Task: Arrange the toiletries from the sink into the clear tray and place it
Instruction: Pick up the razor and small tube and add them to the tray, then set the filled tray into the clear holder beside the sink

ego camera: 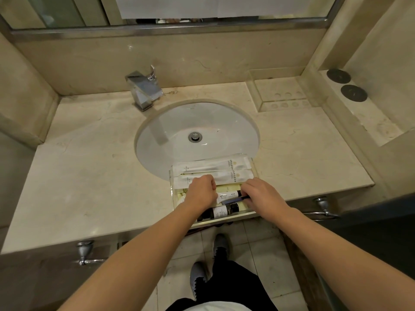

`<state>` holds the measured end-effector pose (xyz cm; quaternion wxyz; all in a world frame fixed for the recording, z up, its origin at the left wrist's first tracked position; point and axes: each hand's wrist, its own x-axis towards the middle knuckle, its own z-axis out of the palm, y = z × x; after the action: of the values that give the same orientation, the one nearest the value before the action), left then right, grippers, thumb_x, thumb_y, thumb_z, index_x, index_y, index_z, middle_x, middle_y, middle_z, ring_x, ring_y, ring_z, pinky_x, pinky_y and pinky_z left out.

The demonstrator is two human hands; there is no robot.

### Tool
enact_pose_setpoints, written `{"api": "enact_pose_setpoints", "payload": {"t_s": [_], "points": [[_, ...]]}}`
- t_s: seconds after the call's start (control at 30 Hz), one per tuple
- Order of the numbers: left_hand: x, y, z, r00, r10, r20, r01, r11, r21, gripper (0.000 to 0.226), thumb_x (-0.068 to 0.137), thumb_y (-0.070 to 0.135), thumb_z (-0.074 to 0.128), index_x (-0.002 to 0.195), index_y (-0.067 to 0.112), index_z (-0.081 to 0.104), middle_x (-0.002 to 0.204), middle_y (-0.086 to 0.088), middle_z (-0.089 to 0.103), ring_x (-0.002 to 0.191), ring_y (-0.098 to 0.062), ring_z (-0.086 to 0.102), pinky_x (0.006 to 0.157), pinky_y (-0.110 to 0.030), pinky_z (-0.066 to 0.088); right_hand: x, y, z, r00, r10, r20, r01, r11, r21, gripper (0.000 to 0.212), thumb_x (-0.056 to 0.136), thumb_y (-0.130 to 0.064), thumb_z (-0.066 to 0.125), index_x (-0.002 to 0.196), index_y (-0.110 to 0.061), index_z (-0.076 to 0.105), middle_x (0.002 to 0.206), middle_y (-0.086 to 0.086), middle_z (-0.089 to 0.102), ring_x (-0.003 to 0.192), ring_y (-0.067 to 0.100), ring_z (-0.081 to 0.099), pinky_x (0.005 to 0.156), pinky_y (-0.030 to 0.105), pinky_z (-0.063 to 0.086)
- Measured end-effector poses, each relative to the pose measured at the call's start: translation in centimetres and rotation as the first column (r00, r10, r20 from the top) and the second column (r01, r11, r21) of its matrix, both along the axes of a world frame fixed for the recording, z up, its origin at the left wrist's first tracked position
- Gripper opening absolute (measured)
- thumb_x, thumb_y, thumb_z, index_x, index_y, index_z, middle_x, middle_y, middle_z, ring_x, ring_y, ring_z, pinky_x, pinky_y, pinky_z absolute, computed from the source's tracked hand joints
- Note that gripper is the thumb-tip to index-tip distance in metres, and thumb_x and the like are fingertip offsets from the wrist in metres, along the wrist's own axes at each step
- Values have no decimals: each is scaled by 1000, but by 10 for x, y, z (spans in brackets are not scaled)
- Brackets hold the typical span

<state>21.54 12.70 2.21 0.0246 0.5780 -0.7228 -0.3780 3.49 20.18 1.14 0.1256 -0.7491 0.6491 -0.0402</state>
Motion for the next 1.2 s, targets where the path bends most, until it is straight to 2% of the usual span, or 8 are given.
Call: {"api": "enact_pose_setpoints", "payload": {"t_s": [0.33,0.53,0.7,0.8,0.87,0.97,1.13,1.2], "points": [[2,-1,0,1000,-3,2,3,1000,-12,12,81,3,59,89,11,63,97,-7,66,92,-24,60,74,-29,48,-7,3,3,999,-45,10,45,999,-28,18,81,-22,69,93,-16,58,93,-3,58,87,15,48,71,21,38],[5,-4,1,1000,23,-21,-23,1000,-11,12,82,3,58,88,12,63,101,-6,67,98,-24,59,81,-31,48,-11,4,4,998,-54,23,55,998,-7,24,82,-28,66,102,-19,57,99,-6,57,92,12,47,75,20,40],[11,-3,1,986,130,-101,-131,991,-2,15,83,6,55,78,20,57,85,-4,68,81,-25,66,76,-36,56,-13,3,8,999,-47,9,47,999,-8,21,83,-34,62,95,-19,54,88,-10,48,82,9,39,68,21,37],[18,-4,7,959,208,-190,-231,967,-109,10,89,7,51,87,16,57,74,-1,62,72,-21,61,66,-32,50,-13,5,10,990,-130,55,130,992,0,14,86,-31,57,89,-19,50,84,-8,47,78,12,44,66,24,40],[24,-6,13,940,253,-228,-299,933,-200,9,91,7,50,95,13,55,78,-1,61,68,-16,55,64,-30,45,-12,5,10,965,-241,102,242,970,8,9,89,-27,54,88,-18,50,84,-6,50,75,14,48,65,28,44],[41,-13,12,886,383,-260,-448,854,-267,12,88,5,55,98,12,53,91,-3,58,79,-17,54,68,-28,39,-11,5,10,883,-435,177,439,898,17,10,92,-24,52,85,-18,49,80,-3,53,68,16,52,60,32,46],[75,-21,0,762,628,-159,-647,750,-136,30,86,12,62,115,7,54,116,-11,57,104,-28,56,81,-37,49,-15,3,7,717,-645,265,639,759,122,7,92,-21,52,88,-15,49,77,1,56,69,19,55,59,34,46],[83,-20,-3,760,644,-87,-649,758,-56,24,88,16,57,109,4,60,109,-12,63,94,-28,59,75,-36,47,-15,2,3,663,-697,273,672,715,193,8,94,-22,50,91,-15,52,79,1,59,70,17,56,59,32,46]]}}
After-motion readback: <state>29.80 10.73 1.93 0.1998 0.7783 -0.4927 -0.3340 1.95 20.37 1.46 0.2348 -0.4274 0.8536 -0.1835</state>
